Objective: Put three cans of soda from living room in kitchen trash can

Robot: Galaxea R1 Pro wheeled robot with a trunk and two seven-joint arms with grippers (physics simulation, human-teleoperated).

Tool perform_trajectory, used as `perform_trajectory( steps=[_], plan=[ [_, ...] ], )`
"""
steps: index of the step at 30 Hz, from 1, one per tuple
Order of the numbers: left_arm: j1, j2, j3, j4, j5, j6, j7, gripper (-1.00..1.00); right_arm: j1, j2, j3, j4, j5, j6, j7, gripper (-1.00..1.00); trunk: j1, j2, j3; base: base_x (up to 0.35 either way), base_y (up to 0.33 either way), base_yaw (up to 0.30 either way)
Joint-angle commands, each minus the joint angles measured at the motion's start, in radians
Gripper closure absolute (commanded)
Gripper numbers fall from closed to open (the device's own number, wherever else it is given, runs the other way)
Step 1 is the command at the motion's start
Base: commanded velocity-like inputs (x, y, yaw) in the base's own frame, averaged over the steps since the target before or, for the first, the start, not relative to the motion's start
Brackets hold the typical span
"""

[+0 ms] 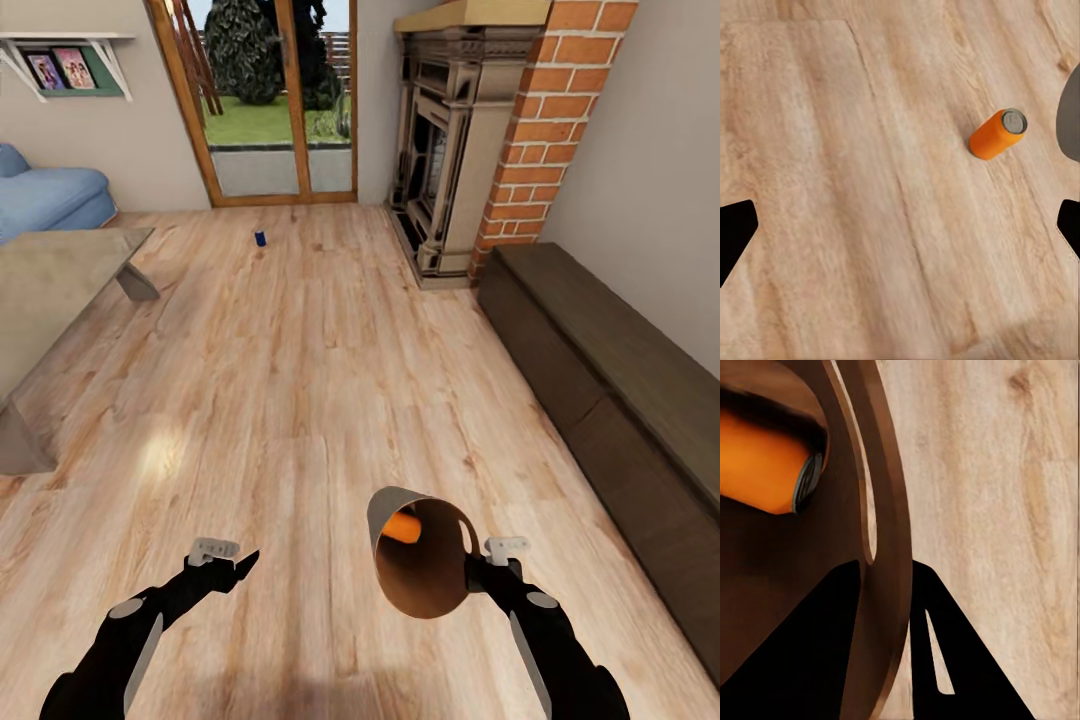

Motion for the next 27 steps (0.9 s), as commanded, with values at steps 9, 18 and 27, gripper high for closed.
perform_trajectory(
  steps=[9,18,27],
  plan=[
    [0.000,0.000,0.001,0.037,0.007,-0.002,0.000,-1.00,0.000,0.000,-0.001,0.001,-0.012,-0.002,0.008,1.00,0.000,0.000,0.002,0.193,-0.269,-0.072],
    [0.000,0.000,0.000,0.041,0.008,-0.003,0.000,-1.00,0.000,0.000,0.000,0.003,-0.012,-0.002,0.008,1.00,0.000,0.000,0.009,0.156,-0.268,-0.205],
    [0.000,0.000,0.000,0.040,0.007,-0.011,0.000,-1.00,0.000,0.000,0.000,0.004,-0.010,-0.002,0.008,1.00,0.000,0.000,0.010,0.142,-0.238,-0.057]
  ],
)
